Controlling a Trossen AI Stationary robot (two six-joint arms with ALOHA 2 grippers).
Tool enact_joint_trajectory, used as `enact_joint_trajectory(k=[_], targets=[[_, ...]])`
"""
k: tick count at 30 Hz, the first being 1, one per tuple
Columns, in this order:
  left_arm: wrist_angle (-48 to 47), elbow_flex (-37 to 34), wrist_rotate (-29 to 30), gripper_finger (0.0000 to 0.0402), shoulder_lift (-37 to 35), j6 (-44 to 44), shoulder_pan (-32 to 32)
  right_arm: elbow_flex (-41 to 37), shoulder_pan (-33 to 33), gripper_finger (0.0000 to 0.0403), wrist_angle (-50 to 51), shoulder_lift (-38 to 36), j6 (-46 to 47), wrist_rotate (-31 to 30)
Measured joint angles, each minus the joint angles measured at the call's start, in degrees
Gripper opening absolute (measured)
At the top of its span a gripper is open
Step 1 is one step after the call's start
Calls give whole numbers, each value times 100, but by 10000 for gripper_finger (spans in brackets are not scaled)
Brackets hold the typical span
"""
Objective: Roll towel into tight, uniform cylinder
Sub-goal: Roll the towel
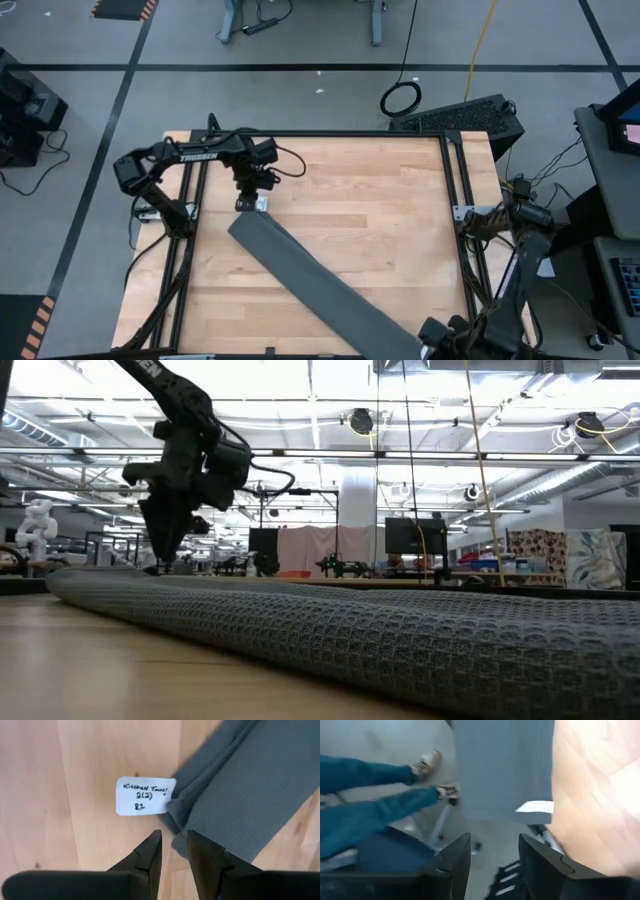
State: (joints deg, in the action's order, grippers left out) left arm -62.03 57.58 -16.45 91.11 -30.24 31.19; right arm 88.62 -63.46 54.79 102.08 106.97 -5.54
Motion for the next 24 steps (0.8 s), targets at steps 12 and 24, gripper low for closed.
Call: enact_joint_trajectory(k=[12, 24], targets=[[-314, -2, -252, 101, -5, 440, 368, 2, 424, 152, -186, -95, 418, -288], [-281, -199, -472, 213, -7, 263, 581, 2, 1429, 74, -1606, 628, -1076, -349]])
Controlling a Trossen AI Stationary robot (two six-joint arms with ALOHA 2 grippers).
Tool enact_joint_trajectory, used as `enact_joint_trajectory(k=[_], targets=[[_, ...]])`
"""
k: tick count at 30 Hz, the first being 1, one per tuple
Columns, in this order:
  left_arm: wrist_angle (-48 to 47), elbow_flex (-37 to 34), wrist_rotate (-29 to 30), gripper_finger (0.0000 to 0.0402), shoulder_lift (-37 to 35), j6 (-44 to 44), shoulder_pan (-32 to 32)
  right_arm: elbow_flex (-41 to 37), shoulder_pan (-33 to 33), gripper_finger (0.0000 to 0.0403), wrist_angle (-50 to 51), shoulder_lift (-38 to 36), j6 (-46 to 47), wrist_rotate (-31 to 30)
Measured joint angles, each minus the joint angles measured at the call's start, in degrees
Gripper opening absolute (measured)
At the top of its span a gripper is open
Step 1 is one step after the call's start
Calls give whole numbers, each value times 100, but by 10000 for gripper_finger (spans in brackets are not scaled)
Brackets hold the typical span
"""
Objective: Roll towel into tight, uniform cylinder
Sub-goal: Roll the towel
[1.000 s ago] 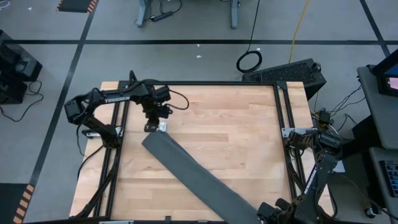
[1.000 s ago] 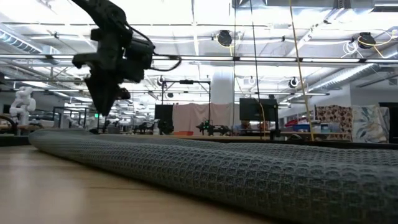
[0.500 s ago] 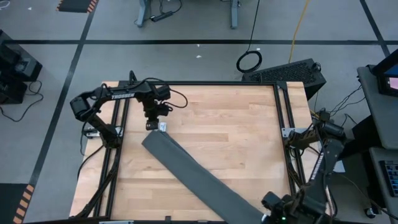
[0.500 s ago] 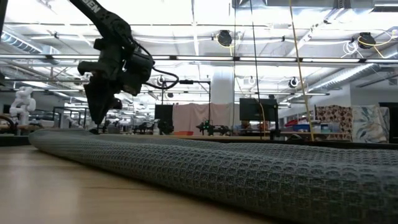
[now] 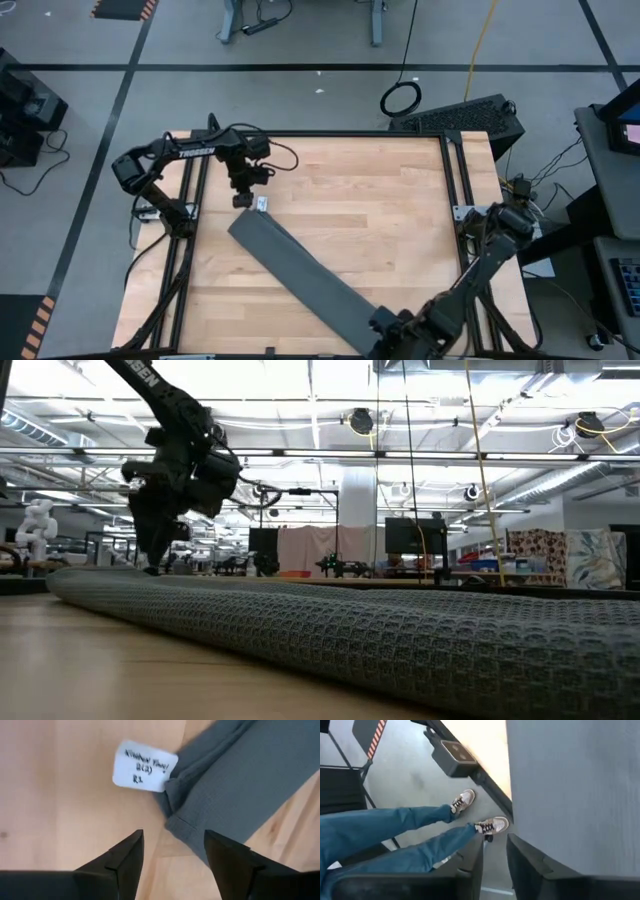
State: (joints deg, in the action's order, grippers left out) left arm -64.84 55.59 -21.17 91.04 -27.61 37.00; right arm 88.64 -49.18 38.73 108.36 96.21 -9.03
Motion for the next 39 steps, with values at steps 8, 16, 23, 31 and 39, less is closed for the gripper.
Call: enact_joint_trajectory(k=[8, 16, 23, 31, 39], targets=[[304, -654, -78, 160, 1, 75, -27, 0, 557, 55, -445, 279, -714, -1], [620, -662, -663, 63, 0, 319, -34, 0, 1025, 44, -836, 810, -947, 189], [993, -662, -709, 45, 0, 336, -33, -2, 1346, 37, -1280, 1179, -1098, 485], [234, -578, -715, 4, -430, 298, -19, -2, 1779, 18, -1251, 1461, -1314, 486], [-683, -575, -872, 2, -2380, 1222, -45, -2, 2395, 3, -1443, 1603, -2470, 492]])
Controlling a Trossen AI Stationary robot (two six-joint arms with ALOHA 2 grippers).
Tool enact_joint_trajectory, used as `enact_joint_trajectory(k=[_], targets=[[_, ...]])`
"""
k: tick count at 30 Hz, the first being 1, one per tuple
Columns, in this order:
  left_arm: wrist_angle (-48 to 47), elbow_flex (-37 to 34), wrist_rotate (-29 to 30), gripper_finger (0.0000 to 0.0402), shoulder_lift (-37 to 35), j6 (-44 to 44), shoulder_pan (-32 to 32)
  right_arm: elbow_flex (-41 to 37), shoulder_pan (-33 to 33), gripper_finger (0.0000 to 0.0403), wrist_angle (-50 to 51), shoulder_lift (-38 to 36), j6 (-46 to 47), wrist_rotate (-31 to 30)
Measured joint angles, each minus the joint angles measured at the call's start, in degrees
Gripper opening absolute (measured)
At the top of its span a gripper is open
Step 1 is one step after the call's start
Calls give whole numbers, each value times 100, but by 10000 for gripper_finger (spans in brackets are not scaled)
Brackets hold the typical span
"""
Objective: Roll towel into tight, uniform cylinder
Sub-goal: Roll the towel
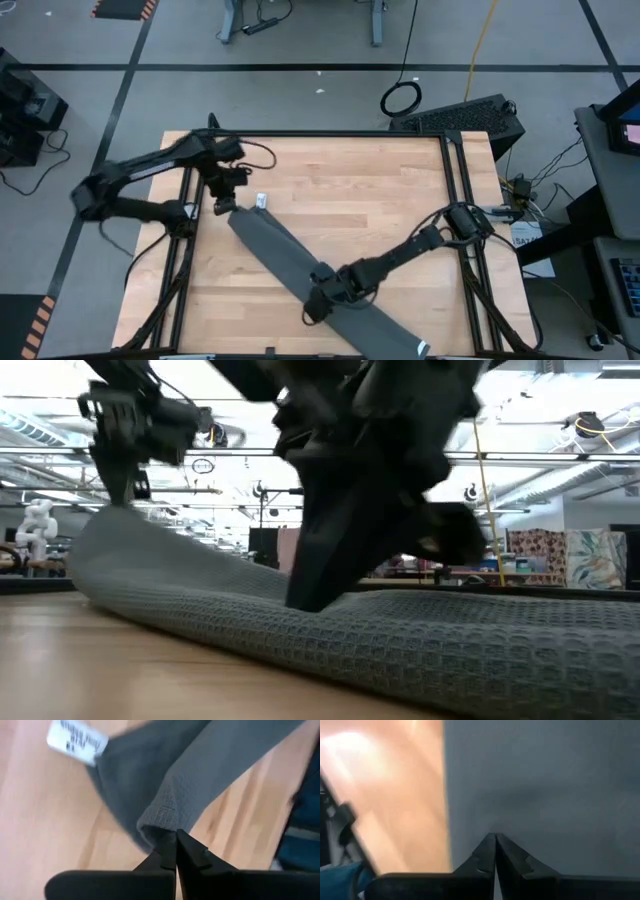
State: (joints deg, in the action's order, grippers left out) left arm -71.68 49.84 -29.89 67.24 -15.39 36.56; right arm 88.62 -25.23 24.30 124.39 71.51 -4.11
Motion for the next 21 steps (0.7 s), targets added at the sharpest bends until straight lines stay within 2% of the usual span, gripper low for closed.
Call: enact_joint_trajectory(k=[4, 8, 13, 17, 21], targets=[[550, 2, -57, 1, -771, 688, -123, 0, 255, 1, -8, 1, -543, 318], [1272, 7, -48, 1, -812, 1011, -214, 0, 358, 1, -10, 1, -678, 918], [1794, 7, 158, 1, -203, 890, -295, 0, 141, 1, 10, -222, -399, 1000], [1979, 7, 512, 1, 532, 581, -295, 0, -115, 1, 166, -521, -53, 761], [2024, 5, 1382, 0, 1109, 231, -296, 0, -375, 1, 391, -770, 350, 462]])
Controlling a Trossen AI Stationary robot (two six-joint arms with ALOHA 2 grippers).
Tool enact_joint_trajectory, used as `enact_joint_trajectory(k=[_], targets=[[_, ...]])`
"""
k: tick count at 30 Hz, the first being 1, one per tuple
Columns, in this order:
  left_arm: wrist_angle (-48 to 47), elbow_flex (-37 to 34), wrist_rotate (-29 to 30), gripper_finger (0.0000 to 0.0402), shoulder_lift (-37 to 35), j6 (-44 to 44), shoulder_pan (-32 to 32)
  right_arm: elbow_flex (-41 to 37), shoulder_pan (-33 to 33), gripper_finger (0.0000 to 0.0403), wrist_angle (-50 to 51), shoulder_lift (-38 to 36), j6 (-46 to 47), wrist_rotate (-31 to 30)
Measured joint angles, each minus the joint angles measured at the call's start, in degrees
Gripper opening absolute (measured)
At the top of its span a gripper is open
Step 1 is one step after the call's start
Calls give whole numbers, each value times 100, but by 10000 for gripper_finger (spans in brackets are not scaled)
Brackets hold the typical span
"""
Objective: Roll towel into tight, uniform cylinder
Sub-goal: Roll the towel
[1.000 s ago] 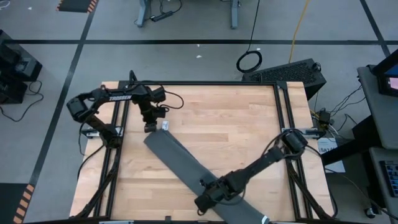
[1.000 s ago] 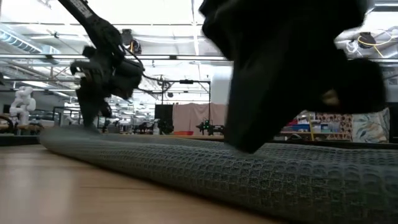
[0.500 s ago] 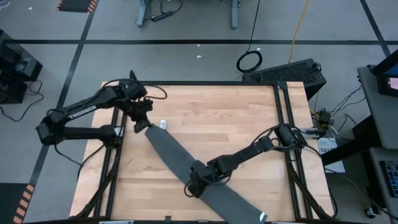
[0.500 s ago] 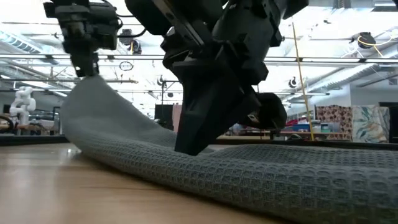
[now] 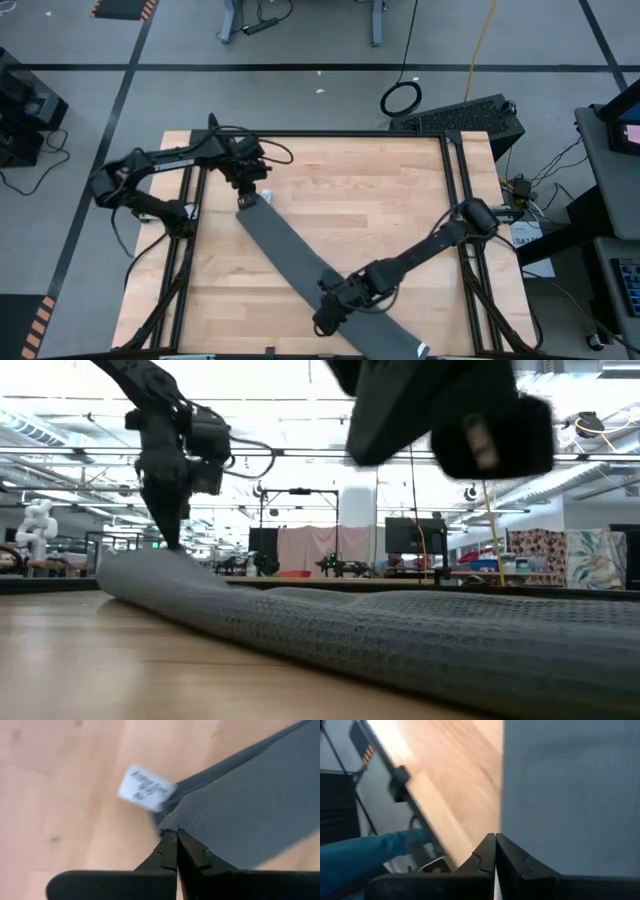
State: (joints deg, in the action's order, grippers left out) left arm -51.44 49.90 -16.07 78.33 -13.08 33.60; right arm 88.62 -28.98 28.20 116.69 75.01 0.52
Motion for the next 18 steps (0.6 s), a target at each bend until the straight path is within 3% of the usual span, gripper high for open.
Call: enact_joint_trajectory(k=[7, 11, 18], targets=[[719, -3, 553, 0, 145, -122, 5, 2, -387, 0, 396, -68, 591, -350], [1413, -3, 578, 2, 296, -93, 21, 2, -432, 0, 313, 123, 646, -360], [1594, -12, 630, 46, 740, -103, 54, 0, -430, 0, -139, 200, 563, -348]])
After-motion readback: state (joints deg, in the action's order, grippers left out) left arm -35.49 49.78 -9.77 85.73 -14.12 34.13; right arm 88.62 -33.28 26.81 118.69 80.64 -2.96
